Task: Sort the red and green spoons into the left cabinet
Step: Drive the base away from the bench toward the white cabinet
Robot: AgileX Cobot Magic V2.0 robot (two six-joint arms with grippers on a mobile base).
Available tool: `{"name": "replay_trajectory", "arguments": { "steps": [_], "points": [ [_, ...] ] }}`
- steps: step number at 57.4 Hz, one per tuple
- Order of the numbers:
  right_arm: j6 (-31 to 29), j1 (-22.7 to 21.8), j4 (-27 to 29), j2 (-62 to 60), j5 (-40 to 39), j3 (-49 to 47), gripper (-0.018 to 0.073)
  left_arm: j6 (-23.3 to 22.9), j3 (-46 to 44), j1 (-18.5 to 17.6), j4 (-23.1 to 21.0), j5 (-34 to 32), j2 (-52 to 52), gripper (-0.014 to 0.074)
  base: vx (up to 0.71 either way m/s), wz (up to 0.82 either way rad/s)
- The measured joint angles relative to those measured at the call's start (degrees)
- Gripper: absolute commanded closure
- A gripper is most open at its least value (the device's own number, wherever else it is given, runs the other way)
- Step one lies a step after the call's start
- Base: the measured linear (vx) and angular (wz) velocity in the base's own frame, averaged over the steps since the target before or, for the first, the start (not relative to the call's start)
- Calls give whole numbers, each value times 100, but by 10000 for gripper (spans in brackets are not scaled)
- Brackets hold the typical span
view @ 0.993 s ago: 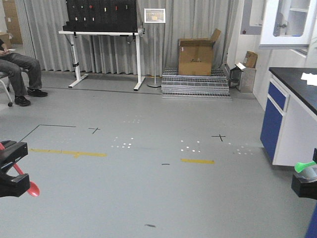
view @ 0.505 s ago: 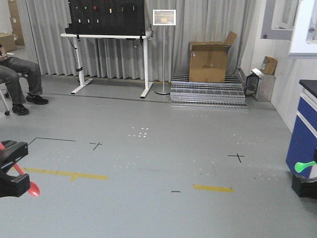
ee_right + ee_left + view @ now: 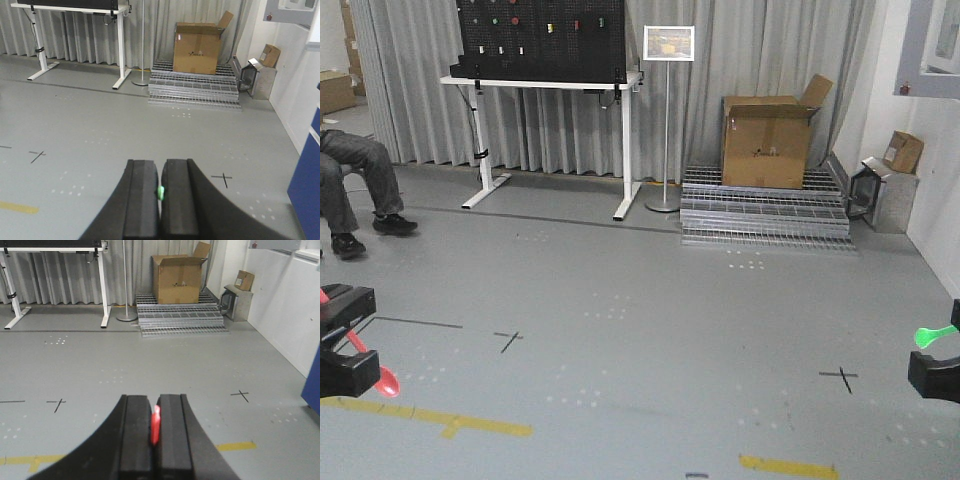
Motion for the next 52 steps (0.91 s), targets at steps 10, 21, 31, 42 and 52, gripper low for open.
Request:
{"name": "replay_trajectory", "arguments": {
  "steps": [10, 21, 31, 42, 52],
  "points": [
    [0, 0, 0, 0, 0, 0, 562, 0, 0, 0, 0, -7, 0, 600, 65, -1],
    [0, 0, 0, 0, 0, 0, 562, 0, 0, 0, 0, -7, 0, 600, 64, -1],
    [0, 0, 0, 0, 0, 0, 562, 0, 0, 0, 0, -12, 0, 600, 66, 1],
    [0, 0, 0, 0, 0, 0, 562, 0, 0, 0, 0, -7, 0, 600, 67, 1],
    [0, 0, 0, 0, 5, 0, 562, 0, 0, 0, 0, -1, 0, 600, 68, -3]
  ]
}}
